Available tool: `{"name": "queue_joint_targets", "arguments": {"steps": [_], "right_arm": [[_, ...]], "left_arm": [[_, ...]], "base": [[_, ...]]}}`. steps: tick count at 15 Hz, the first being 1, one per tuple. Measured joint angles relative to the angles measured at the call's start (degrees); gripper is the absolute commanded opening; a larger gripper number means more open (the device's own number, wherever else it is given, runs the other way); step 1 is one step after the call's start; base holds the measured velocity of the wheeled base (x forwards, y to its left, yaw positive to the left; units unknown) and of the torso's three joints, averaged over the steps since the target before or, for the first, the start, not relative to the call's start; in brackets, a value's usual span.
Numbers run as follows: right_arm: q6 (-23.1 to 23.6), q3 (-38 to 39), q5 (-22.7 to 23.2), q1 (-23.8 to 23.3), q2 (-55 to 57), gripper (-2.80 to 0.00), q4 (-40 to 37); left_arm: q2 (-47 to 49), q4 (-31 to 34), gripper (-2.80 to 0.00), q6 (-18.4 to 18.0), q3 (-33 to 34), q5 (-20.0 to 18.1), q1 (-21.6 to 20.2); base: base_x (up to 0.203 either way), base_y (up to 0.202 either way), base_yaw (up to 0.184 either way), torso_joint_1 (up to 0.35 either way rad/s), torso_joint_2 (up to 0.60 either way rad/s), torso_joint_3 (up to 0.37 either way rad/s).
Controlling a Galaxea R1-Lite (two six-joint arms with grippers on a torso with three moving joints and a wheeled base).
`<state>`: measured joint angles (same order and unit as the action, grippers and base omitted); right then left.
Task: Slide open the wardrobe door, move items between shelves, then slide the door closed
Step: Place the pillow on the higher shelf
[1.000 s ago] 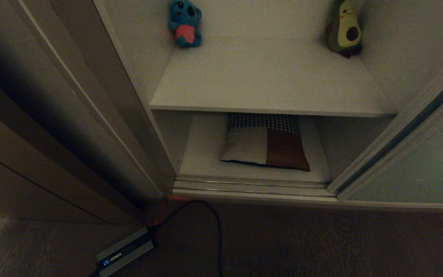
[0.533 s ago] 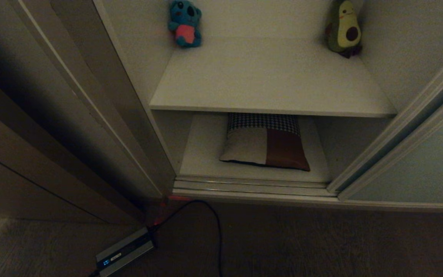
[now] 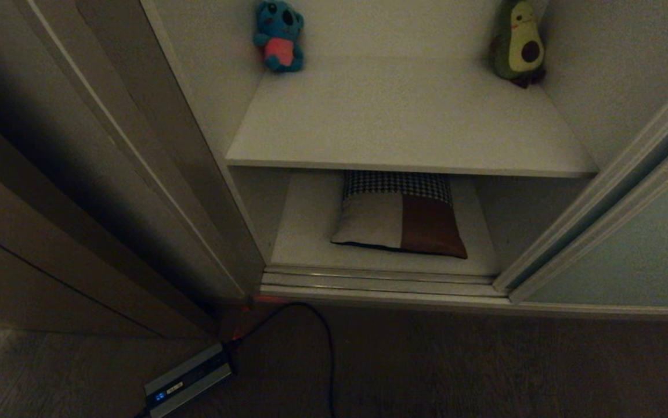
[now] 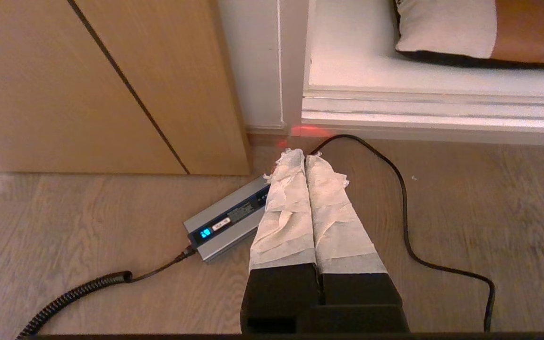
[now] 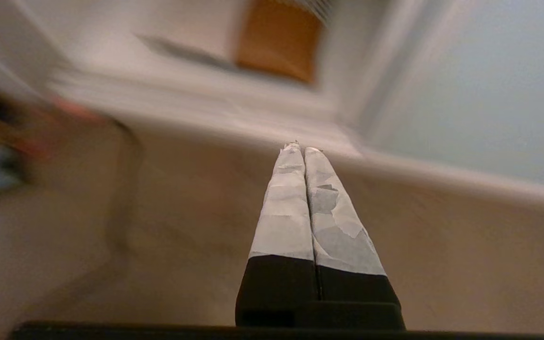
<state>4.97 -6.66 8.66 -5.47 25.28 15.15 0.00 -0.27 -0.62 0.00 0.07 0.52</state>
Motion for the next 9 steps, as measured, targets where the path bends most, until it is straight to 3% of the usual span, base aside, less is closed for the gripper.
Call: {"name": "queue_joint_targets", "arguments": {"steps": [3,6,9], "right_arm": [[1.73,5.73,-5.97,3.16,-9.66,-2.8,-5.56],[1.2,6.41,-6.9,4.34,-18.81,-2.8,-14.57],[-0.15,6.63,-7.1,4.65,-23.37,-2.8,-15.62]], "left_arm": [[0.0,-0.02,-2.8,0.02,0.0,-0.02,0.0],[0.0,0.0,-2.8,0.02,0.0,0.01,-0.01],[0.0,0.0,-2.8,0.0,0.0,0.01,0.0]], "base": [[0.0,0.0,0.0,0.0,0.0,0.0],[0.0,0.0,0.0,0.0,0.0,0.0],[0.0,0.0,0.0,0.0,0.0,0.0]]}}
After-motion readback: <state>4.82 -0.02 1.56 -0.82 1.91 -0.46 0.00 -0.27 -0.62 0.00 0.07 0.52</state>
